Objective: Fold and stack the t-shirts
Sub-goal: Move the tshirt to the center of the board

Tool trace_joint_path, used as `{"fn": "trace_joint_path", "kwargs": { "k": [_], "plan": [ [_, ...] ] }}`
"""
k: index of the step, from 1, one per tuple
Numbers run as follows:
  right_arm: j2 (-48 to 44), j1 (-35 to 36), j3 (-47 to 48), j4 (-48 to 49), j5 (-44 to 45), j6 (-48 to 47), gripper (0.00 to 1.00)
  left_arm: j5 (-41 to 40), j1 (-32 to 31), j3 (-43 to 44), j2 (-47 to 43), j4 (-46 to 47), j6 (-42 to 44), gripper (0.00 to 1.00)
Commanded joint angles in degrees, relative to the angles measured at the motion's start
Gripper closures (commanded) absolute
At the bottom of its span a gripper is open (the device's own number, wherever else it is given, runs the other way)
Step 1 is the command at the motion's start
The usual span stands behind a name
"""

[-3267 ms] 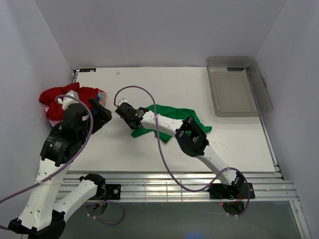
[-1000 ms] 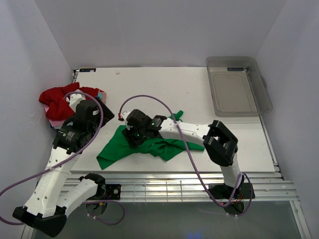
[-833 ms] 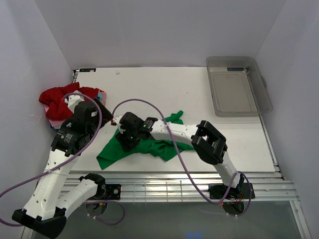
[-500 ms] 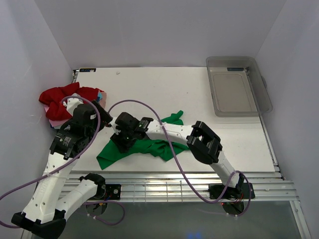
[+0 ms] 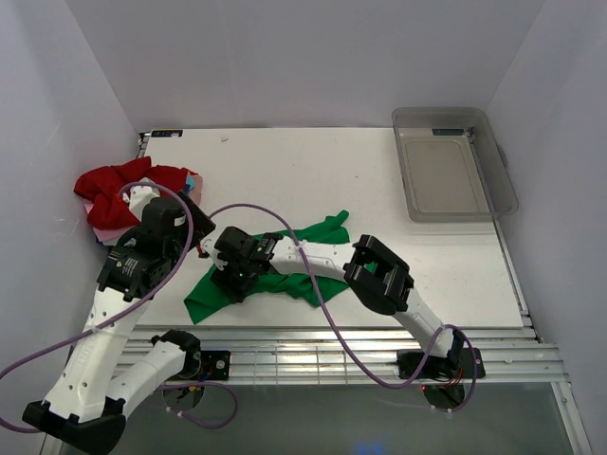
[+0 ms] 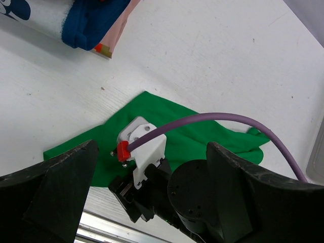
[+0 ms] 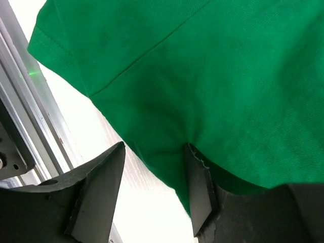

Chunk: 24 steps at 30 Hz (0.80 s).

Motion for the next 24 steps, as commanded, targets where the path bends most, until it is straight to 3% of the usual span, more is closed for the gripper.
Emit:
{"fn": "trace_joint_path", "kwargs": {
  "k": [1, 2, 3, 6, 13, 17, 24],
  "plan": [
    [1.3, 1.1, -1.5, -2.8, 1.5, -0.7, 0.47, -0.3, 0.3, -1.0, -1.5, 0.1, -0.1, 0.02],
    [2.0, 1.1, -1.2, -3.2, 1.9, -0.6, 0.53, -0.5, 0.3, -1.0, -1.7, 0.1, -0.1, 0.02],
    [2.5, 1.1, -1.1, -3.8, 2.6, -0.5, 0.66, -0.6, 0.3, -1.0, -2.2, 0.1, 0.0, 0.02],
    [4.1, 1.1, -0.5, -6.0, 5.3, 0.4, 0.85, -1.3, 0.3, -0.7, -2.7, 0.1, 0.5, 0.02],
    [1.8, 1.1, -3.2, -7.1, 13.2, 2.9, 0.90, -3.0, 0.3, 0.4, -3.8, -1.4, 0.5, 0.02],
    [-7.1, 0.1, -1.1, -10.0, 17.8, 3.7, 0.90, -6.2, 0.3, 2.4, -4.3, -2.7, 0.0, 0.02],
    [-19.5, -2.8, 14.9, -23.4, 30.7, 2.6, 0.92, -12.8, 0.3, 6.0, -3.3, -1.6, 0.7, 0.02]
  ]
}}
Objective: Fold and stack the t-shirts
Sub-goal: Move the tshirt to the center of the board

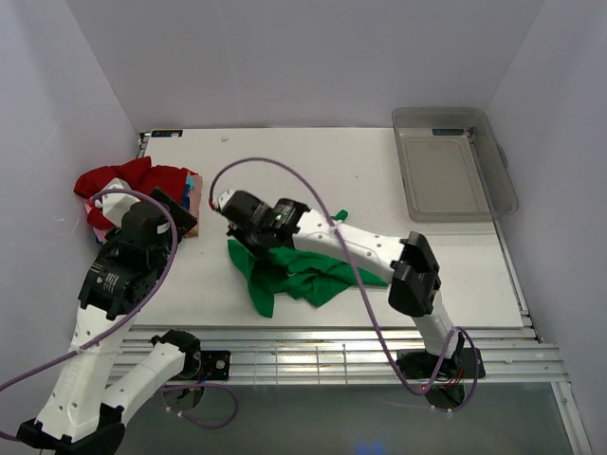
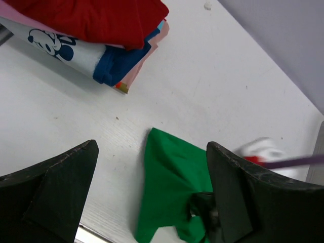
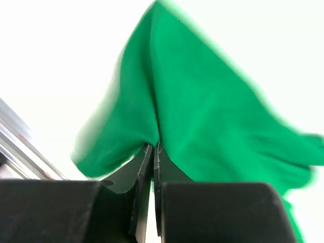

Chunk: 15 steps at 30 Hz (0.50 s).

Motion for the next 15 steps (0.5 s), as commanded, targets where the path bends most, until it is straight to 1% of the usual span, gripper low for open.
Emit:
{"fn": "trace_joint_path", "kwargs": {
  "k": [1, 2, 5, 6, 7, 9, 10, 12, 13, 14, 15],
  "plan": [
    [-11.6, -1.8, 13.6, -8.0, 12.3, -1.5, 0.92, -4.0, 0.3, 2.2, 0.2, 1.4, 0.8, 0.02],
    [-13.9, -2.0, 15.6, -8.9, 13.9, -1.8, 0.92, -3.7, 0.3, 2.1, 0.4, 2.7, 0.8, 0.02],
    [-18.8, -2.7, 20.8, -11.8, 20.8, -1.5, 0.88, -1.4, 0.3, 1.2, 1.8, 4.8, 0.8, 0.02],
    [-20.1, -2.9, 21.4, -12.5, 22.7, -1.2, 0.85, -0.7, 0.3, 0.9, 2.8, 5.9, 0.7, 0.02],
    [-21.4, -3.1, 21.6, -13.2, 26.7, -0.5, 0.84, 0.0, 0.3, 0.7, 3.3, 6.7, 0.6, 0.02],
    [-25.8, -3.7, 21.2, -15.4, 31.4, 2.0, 0.82, 2.9, 0.3, 0.3, 4.7, 8.8, 1.0, 0.02],
    [-28.8, -3.9, 20.8, -16.4, 36.1, 3.2, 0.82, 4.3, 0.3, 0.0, 6.2, 9.7, 1.4, 0.02],
    [-32.1, -4.1, 17.4, -18.3, 38.8, 5.9, 0.80, 10.2, 0.3, -1.8, 8.3, 13.4, 3.2, 0.02],
    [-35.3, -4.2, 15.9, -18.9, 41.2, 7.1, 0.80, 13.0, 0.3, -2.9, 11.2, 15.0, 4.2, 0.02],
    [-36.7, -4.5, 13.7, -19.7, 41.7, 9.1, 0.79, 16.3, 0.3, -3.9, 13.2, 17.7, 5.8, 0.02],
    [-38.1, -4.9, 9.5, -20.4, 42.1, 10.5, 0.79, 23.3, 0.3, -5.1, 15.5, 18.5, 6.3, 0.03]
  ]
}}
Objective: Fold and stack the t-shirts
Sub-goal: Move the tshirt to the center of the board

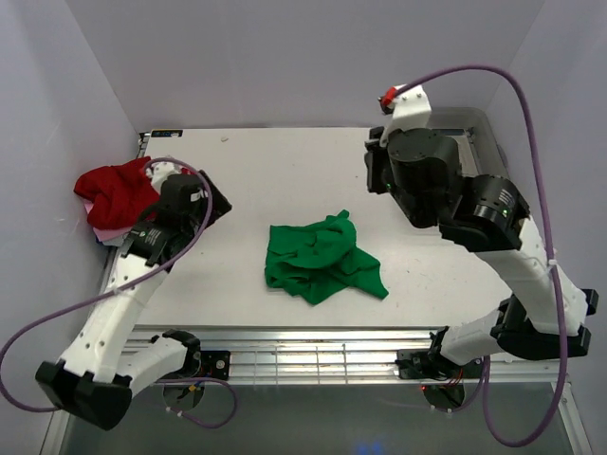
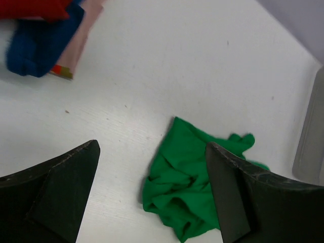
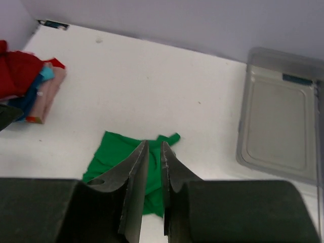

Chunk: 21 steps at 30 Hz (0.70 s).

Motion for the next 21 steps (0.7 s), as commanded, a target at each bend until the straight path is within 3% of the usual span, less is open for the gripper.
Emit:
{"fn": "trace_joint_path", "kwargs": {
  "k": [1, 3, 5, 11, 13, 21],
  "plan": [
    [-2.8, -1.9, -8.8, -7.6, 8.0, 7.2, 0.79, 17.9, 0.2, -3.7, 8.0, 6.9, 3.9, 0.05],
    [-4.0, -3.2, -14.1, -10.3, 6.3, 11.2, 0.79, 22.8, -0.3, -4.4, 15.2, 7.1, 4.3, 0.07],
    [-5.6, -3.8, -19.5, -8.4, 0.5, 10.6, 0.75, 22.5, -1.0, -4.8, 17.7, 7.3, 4.3, 0.07],
    [-7.0, -3.7, -45.1, 16.9, -25.7, 3.3, 0.38, 19.6, -1.0, -4.1, 15.2, 7.3, 6.1, 0.05],
    [-2.6, -3.8, -47.3, 22.0, -30.7, 1.5, 0.36, 18.8, -0.9, -3.6, 15.0, 6.1, 6.1, 0.04],
    [13.8, -3.8, -46.9, 24.7, -35.7, -0.2, 0.35, 18.0, -0.9, -6.5, 9.7, 3.8, 3.2, 0.02]
  ]
}}
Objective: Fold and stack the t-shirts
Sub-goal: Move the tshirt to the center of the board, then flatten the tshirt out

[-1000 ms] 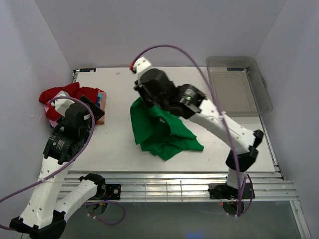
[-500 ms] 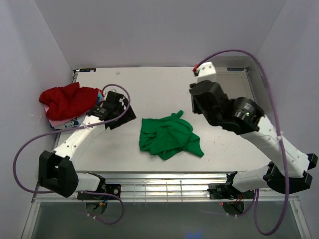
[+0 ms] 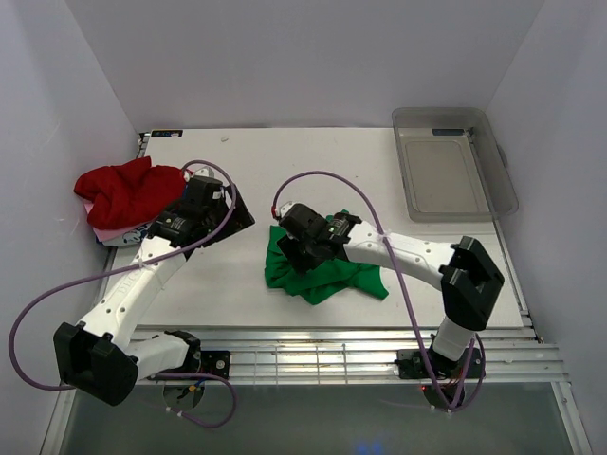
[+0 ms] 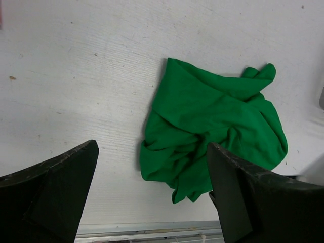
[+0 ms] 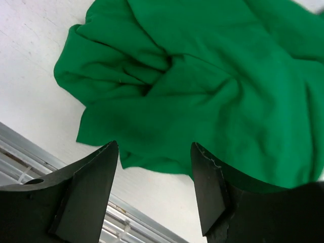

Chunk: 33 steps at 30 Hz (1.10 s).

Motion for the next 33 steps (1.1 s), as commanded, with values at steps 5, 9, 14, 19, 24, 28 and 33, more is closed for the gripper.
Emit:
{"fn": "trace_joint_path", "kwargs": {
  "k": [5, 9, 14, 19, 24, 28, 33],
  "plan": [
    [6.9, 0.1, 0.3, 6.4, -8.9, -1.3, 0.35, -2.5, 0.2, -2.6, -5.9, -3.1, -0.9, 0.02],
    [9.1, 0.1, 0.0, 7.6, -9.8, -0.9, 0.35, -3.1, 0.3, -3.2, -6.8, -3.6, -1.0, 0.02],
    [12.1, 0.1, -0.3, 7.7, -10.6, -1.0, 0.53, -3.8, 0.4, -2.7, -6.9, -3.6, -0.5, 0.02],
    [11.2, 0.2, 0.7, 5.5, -8.3, -0.7, 0.84, -4.1, 0.9, -2.8, -7.1, -3.6, 0.2, 0.02],
    [8.0, 0.1, 9.6, -4.1, -1.4, -0.9, 0.85, -3.8, 1.1, -2.8, -6.9, -3.4, 0.1, 0.02],
    [4.9, 0.2, 24.5, -13.9, 4.6, -0.9, 0.86, -3.2, 1.2, -2.9, -6.2, -2.2, 0.0, 0.02],
    [4.5, 0.0, 53.2, -33.7, 20.0, 2.0, 0.84, -0.9, 1.3, -3.0, -4.5, -0.3, -0.9, 0.02]
  ]
}}
